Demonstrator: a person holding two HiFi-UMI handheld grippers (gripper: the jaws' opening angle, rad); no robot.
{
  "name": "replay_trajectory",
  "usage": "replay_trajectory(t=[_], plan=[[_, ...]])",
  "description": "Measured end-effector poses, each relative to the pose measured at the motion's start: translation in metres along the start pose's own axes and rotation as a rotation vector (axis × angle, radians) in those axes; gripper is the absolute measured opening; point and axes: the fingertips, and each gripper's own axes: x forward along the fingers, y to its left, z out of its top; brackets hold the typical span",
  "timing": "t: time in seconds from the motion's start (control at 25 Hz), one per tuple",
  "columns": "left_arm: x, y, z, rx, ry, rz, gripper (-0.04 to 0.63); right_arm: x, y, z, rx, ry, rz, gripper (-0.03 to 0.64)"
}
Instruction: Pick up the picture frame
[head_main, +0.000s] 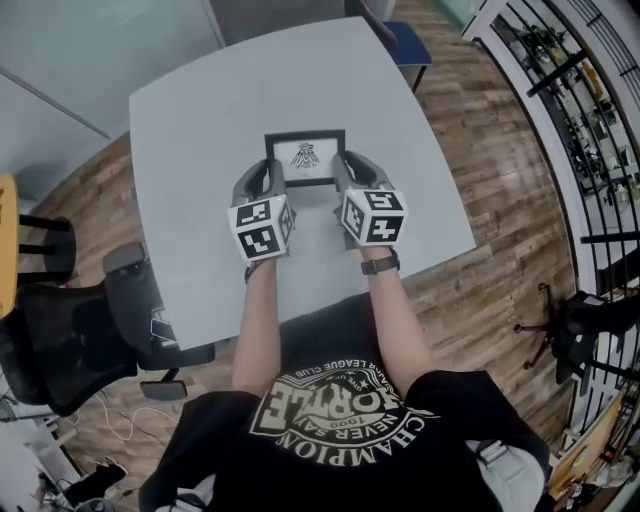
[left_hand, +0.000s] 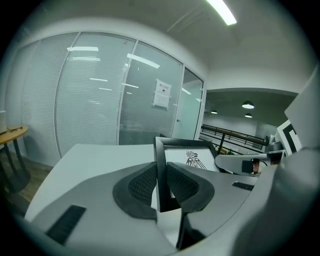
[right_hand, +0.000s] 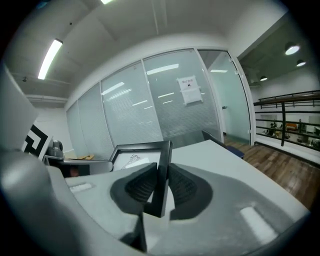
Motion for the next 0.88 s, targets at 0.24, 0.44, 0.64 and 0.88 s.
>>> replay_trajectory(t=[0.24, 0.44, 0.64, 0.88], plan=[[-0.048, -0.025, 0.057, 0.049, -0.139, -0.02, 0.071, -0.051, 0.02, 0.061, -0.024, -0.164, 0.027, 0.069], [-0.082, -0.04, 0.096, 0.075, -0.241, -0.04, 0.071, -0.085, 0.036, 0.103, -0.091, -0.266, 0.025, 0.069], [-0.11, -0.05, 0.126, 0.094, -0.324, -0.05, 0.071, -0.112, 0.05, 0.134, -0.149, -0.339, 0.024, 0.069], [-0.125, -0.051, 0.134, 0.103, -0.363, -0.049, 0.071, -0.123, 0.061, 0.143, -0.179, -0.369, 0.019, 0.069]])
